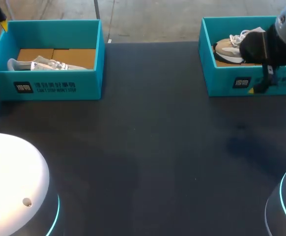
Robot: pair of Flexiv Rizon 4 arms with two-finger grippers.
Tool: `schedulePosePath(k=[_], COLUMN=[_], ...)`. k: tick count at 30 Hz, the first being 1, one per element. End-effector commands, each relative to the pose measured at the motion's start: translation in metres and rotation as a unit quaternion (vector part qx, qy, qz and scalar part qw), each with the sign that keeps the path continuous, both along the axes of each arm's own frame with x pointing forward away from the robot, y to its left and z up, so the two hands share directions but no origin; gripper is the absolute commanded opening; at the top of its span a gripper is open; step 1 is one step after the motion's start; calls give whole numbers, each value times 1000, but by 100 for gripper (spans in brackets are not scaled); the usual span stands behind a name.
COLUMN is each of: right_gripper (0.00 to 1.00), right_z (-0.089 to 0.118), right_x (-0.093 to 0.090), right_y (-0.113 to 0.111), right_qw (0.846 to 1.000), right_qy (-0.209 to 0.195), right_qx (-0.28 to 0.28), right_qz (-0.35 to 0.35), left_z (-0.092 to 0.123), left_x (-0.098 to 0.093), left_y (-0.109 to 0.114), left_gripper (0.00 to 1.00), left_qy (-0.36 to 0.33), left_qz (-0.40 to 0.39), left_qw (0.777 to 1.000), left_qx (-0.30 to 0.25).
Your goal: Take the shoe out of the shoebox, open the shoe tongue, remove and reinsert the insole, then place the shoe into the shoebox
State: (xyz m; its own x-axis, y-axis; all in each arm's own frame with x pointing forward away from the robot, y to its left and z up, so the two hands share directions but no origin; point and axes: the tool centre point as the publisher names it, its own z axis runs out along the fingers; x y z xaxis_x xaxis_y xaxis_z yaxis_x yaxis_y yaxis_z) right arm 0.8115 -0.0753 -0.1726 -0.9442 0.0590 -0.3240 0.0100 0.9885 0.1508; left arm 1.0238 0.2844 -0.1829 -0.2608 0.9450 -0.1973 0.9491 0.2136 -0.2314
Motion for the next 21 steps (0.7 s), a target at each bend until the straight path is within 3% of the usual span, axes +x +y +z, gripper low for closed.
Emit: schedulePosePath(k=[1,15,21], right_gripper=[100,100,100], right_z=[10,14,17], right_x=[48,117,136], right_y=[-4,-40,-53], right_qw=[1000,999,996], right_qy=[27,8,27], right_qx=[-7,-29,-32], right_qz=[-6,-42,-82], left_z=[0,-8,-11], left_x=[-6,-46,-63], left_y=[-13,-53,-65], left_gripper=[100,100,100], left_qy=[3,1,9], left_qz=[-4,-15,-16], left_qw=[1000,1000,1000], left_qx=[8,18,8])
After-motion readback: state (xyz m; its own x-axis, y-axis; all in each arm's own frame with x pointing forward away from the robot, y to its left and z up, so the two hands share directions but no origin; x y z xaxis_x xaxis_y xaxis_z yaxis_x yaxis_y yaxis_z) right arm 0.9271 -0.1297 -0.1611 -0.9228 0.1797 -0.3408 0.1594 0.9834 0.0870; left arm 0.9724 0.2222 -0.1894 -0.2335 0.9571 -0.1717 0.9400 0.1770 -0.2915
